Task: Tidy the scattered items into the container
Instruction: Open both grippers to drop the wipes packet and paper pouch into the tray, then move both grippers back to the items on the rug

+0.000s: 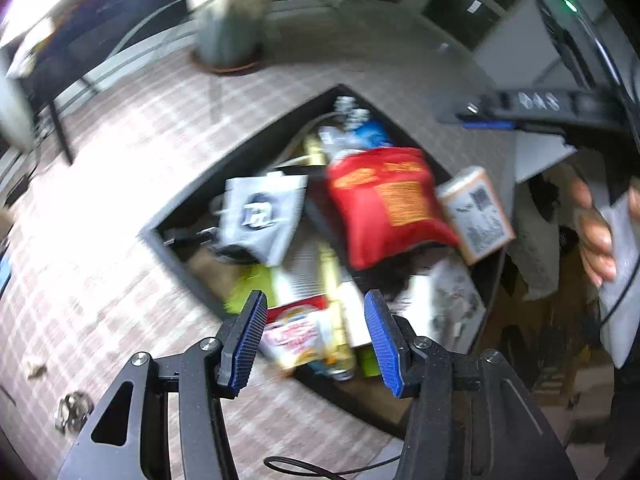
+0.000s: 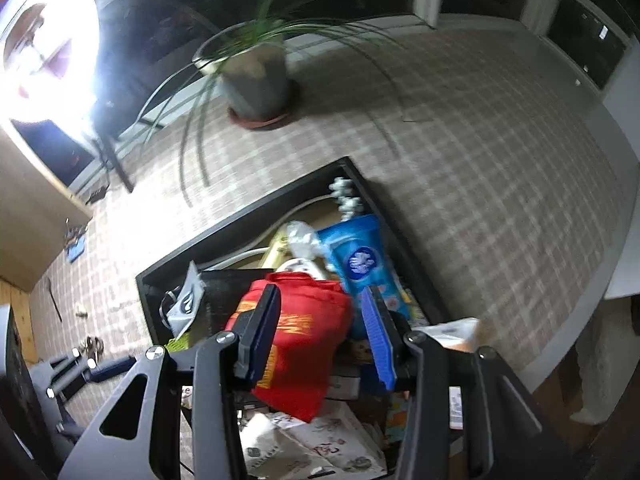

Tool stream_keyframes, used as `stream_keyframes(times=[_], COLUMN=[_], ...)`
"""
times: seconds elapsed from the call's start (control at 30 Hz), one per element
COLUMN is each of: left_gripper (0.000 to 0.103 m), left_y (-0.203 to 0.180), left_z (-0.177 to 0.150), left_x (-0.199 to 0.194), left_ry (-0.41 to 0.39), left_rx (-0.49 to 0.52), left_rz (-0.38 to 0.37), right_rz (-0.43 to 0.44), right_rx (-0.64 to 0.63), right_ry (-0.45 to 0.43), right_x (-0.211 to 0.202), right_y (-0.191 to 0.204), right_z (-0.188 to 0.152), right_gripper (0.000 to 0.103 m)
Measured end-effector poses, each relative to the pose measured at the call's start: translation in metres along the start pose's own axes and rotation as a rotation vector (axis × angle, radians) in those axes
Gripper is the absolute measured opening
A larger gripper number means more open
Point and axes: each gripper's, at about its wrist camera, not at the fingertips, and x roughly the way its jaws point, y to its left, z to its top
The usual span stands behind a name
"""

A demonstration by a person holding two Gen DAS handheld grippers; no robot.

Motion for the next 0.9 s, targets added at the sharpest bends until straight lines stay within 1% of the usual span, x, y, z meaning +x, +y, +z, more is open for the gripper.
stream_keyframes(times=[0.23,0.3,0.37,0.47,0.53,0.63,0.77,0.8,0.9], left_gripper=[0.048,0.048,0.048,0.048,0.048,0.048,0.048,0.048,0.048], left_y=[0.076,0.098,0.121,0.165,0.201,0.244,0.308,0.321,0.356], left_z=[-0.015,-0.021,-0.028,-0.041,-0.054,-0.071,-0.101,-0.106,-0.124], left_x=[-0.017,-0.024,-0.031,-0.043,-0.054,-0.067,-0.089,-0.093,-0.103], left_ry=[-0.024,-0.036,-0.046,-0.059,-0.068,-0.075,-0.090,-0.092,-0.095], left_rx=[-0.152,-0.196,-0.240,-0.332,-0.403,-0.495,-0.643,-0.669,-0.732], left_rz=[0.070,0.089,0.112,0.150,0.191,0.224,0.272,0.283,0.343], right_rz=[0.003,0.031,0.059,0.099,0.113,0.128,0.161,0.174,0.178], right_rx=[-0.084,-0.107,-0.145,-0.240,-0.293,-0.405,-0.499,-0.528,-0.610], right_ry=[-0.019,-0.018,0.003,0.027,0.038,0.048,0.060,0.064,0.059], right_x=[0.012,0.017,0.023,0.031,0.034,0.041,0.049,0.052,0.059], right_y=[0.043,0.056,0.073,0.112,0.134,0.180,0.230,0.245,0.282], right_z=[-0.006,-0.006,-0.006,-0.008,-0.010,-0.017,-0.025,-0.027,-0.035], right_gripper=[0.042,0.042,0.042,0.042,0.042,0.042,0.042,0.042,0.042])
